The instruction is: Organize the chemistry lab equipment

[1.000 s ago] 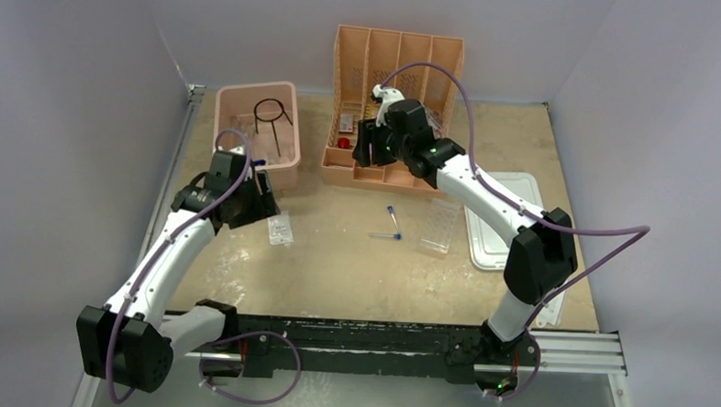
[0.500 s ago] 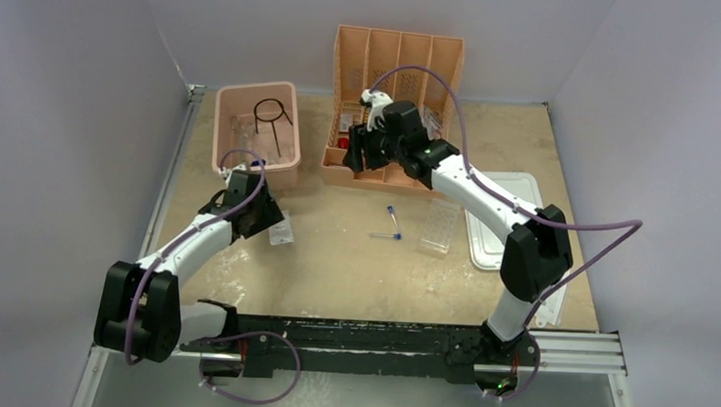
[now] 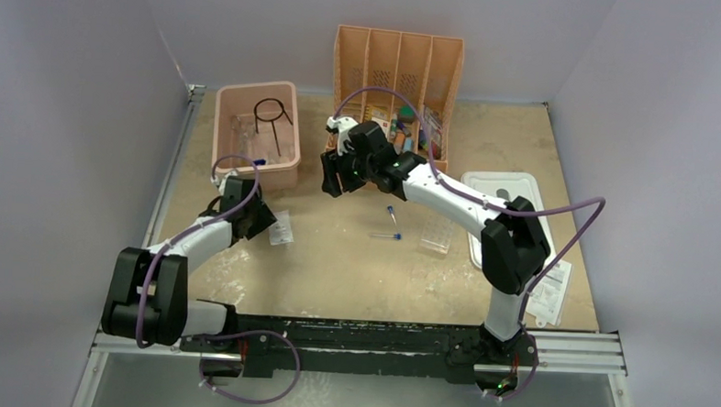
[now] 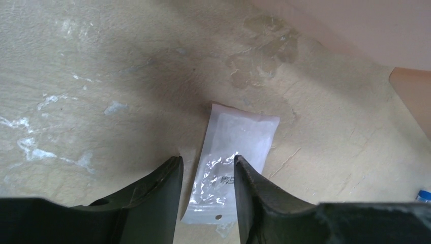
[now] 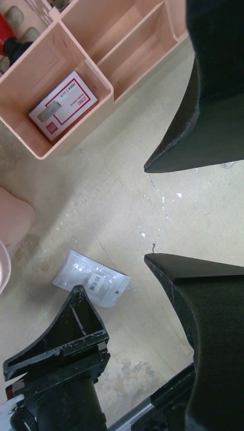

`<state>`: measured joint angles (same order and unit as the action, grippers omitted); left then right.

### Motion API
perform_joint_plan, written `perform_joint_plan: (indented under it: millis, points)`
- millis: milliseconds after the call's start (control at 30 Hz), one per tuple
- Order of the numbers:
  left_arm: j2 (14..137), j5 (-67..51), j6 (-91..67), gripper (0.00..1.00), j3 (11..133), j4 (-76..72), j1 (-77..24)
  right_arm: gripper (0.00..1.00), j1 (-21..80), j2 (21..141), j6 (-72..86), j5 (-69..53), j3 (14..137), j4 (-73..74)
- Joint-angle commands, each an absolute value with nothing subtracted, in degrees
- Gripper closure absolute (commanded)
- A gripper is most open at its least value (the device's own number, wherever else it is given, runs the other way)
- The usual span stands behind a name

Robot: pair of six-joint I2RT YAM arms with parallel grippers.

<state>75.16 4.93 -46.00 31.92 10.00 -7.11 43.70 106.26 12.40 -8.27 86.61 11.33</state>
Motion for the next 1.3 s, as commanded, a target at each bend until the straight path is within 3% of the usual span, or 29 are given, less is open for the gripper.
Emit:
perform_joint_plan:
  millis: [0, 400, 800, 967, 1100, 1267]
  points:
    - [78.03, 3.66, -46.29, 0.64, 29.59, 5.82, -6.86, 0.39, 43.23, 105.29, 13.18, -5.45, 86.87, 9.28]
    - [77.56, 0.26, -46.76, 1.0, 27.96, 3.77, -8.01, 0.41, 43.18, 102.93, 15.18, -3.35, 81.8, 8.69]
    - [70.52, -6.53, -51.69, 1.0, 22.05, -1.92, -8.96, 0.44, 44.27, 100.98, 12.62, -5.83, 77.95, 5.61]
    - [67.94, -2.68, -54.11, 0.99, 23.75, 3.28, -8.99, 0.45, 47.41, 103.14, 10.07, -5.51, 79.9, 6.35]
    - [64.03, 2.8, -57.54, 0.82, 25.94, 8.0, -8.88, 0.45, 50.05, 106.36, 9.48, -4.04, 81.72, 5.99]
    - [63.04, 3.28, -60.0, 0.73, 27.51, 10.48, -7.46, 0.44, 52.96, 112.67, 8.89, -0.77, 85.35, 6.2]
